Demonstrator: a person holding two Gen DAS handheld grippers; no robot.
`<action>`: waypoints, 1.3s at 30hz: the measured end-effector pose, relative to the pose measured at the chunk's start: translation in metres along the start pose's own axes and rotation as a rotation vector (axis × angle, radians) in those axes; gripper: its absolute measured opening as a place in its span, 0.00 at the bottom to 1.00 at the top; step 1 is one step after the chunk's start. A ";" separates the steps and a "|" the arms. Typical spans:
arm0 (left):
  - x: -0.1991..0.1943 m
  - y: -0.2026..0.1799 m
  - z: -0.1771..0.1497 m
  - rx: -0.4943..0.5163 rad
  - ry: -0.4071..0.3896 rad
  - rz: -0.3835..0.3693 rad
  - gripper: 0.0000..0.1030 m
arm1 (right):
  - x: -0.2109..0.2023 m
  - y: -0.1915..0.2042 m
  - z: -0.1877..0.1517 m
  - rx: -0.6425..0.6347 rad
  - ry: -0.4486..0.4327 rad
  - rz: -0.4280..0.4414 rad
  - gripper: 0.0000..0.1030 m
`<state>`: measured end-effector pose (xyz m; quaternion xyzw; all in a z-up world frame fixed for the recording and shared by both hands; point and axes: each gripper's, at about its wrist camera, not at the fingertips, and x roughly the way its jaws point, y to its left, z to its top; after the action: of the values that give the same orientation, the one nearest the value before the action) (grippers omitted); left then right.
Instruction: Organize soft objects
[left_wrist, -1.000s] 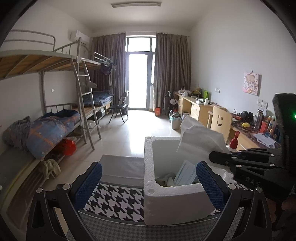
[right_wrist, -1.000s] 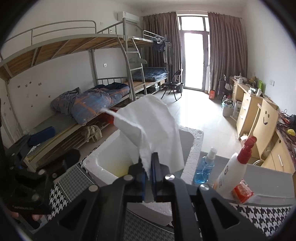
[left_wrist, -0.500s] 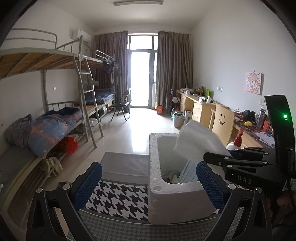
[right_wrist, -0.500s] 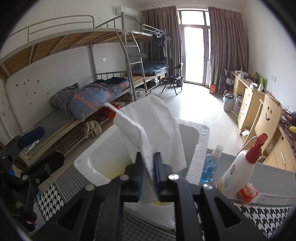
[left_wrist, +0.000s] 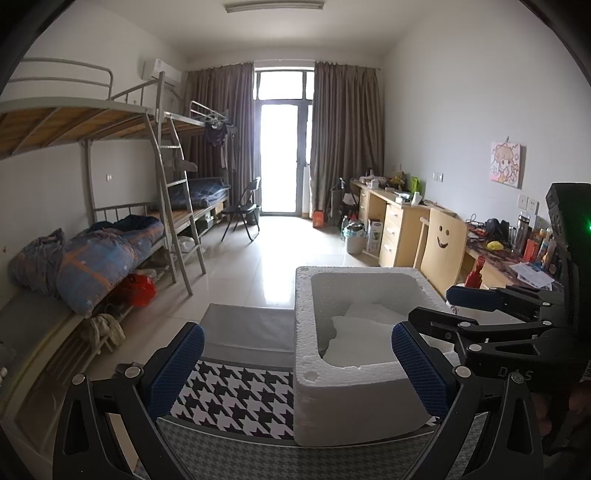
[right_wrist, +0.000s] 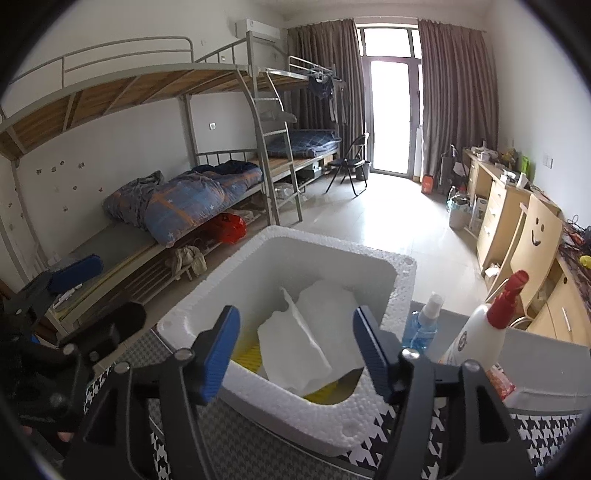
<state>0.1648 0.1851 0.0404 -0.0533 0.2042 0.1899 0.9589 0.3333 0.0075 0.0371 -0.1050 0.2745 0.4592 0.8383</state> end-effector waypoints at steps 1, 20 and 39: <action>-0.001 -0.001 0.000 0.000 -0.002 -0.001 0.99 | -0.002 0.000 0.000 -0.003 -0.003 -0.004 0.67; -0.031 -0.015 -0.003 0.021 -0.039 -0.012 0.99 | -0.041 0.001 -0.007 0.000 -0.091 -0.050 0.85; -0.071 -0.031 -0.016 0.037 -0.077 -0.053 0.99 | -0.090 0.005 -0.035 0.017 -0.175 -0.102 0.94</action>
<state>0.1106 0.1297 0.0563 -0.0338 0.1693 0.1626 0.9715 0.2781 -0.0687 0.0582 -0.0714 0.1985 0.4209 0.8823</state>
